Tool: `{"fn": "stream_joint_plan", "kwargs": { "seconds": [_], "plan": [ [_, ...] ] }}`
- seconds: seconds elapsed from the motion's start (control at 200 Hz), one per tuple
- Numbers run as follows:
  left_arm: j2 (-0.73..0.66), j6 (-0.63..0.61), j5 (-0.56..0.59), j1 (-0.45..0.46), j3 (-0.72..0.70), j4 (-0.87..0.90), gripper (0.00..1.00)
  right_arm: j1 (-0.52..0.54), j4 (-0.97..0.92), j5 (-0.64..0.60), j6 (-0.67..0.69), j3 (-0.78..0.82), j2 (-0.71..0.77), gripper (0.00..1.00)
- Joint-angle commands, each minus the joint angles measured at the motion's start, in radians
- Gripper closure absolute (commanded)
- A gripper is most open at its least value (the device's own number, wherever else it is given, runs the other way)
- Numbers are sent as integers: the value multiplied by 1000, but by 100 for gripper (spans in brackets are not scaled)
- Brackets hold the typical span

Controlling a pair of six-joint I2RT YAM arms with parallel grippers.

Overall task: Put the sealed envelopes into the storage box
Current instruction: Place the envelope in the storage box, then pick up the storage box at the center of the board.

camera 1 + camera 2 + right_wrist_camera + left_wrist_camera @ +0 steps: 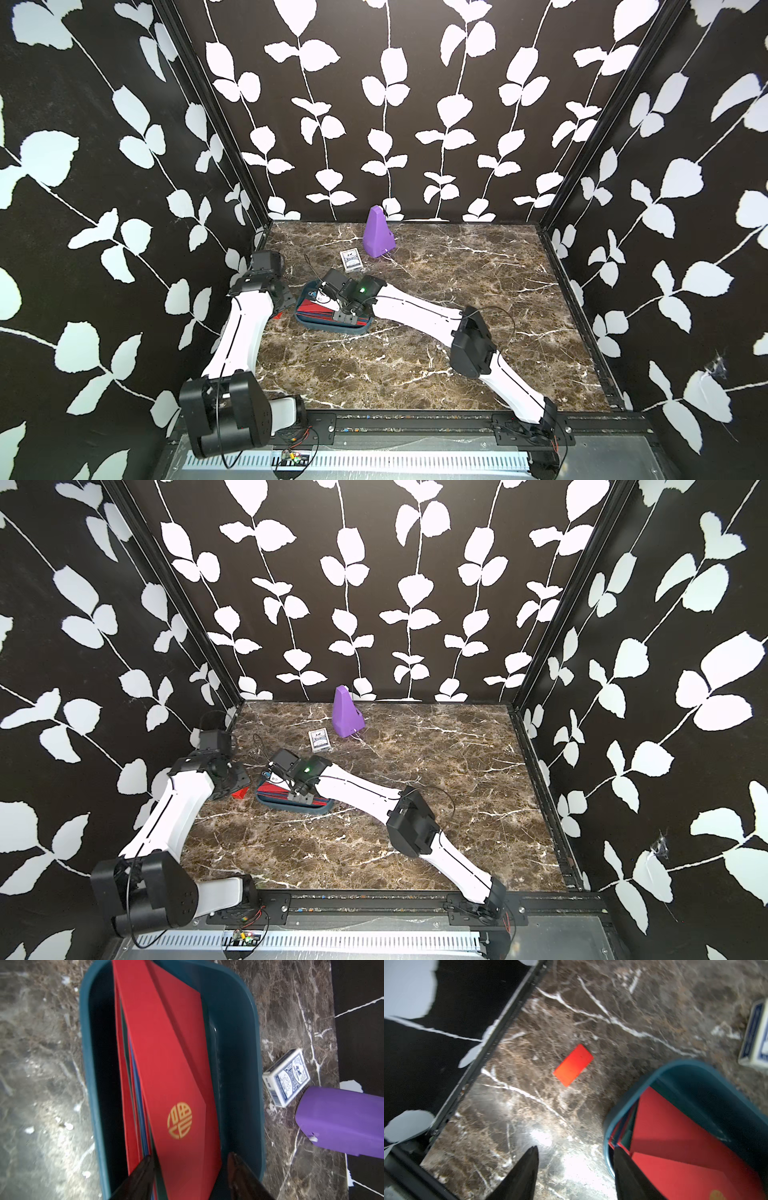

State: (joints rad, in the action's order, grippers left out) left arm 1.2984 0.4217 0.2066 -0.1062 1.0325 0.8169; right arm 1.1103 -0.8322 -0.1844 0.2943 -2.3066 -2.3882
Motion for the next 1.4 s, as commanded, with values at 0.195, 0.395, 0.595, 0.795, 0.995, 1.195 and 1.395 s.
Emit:
{"fn": "stream_joint_plan", "kwargs": {
  "seconds": [0.195,0.395,0.595,0.795,0.995,1.195,1.395],
  "plan": [
    [108,-56,-128,28,70,-24,39,-126,150,104,-239,285,298,32],
    [179,-87,-158,30,102,-66,39,-218,164,138,-459,416,359,32],
    [258,-106,-173,30,135,-76,42,-227,242,189,-517,563,426,33],
    [337,-123,-199,30,146,-109,50,-227,266,224,-542,635,463,37],
    [379,-148,-232,30,147,-154,68,-227,284,240,-553,696,498,39],
    [375,-160,-303,56,136,-158,87,-227,296,247,-567,743,530,40],
    [290,-113,-345,174,53,-167,89,-234,279,223,-564,783,582,39]
  ]
}}
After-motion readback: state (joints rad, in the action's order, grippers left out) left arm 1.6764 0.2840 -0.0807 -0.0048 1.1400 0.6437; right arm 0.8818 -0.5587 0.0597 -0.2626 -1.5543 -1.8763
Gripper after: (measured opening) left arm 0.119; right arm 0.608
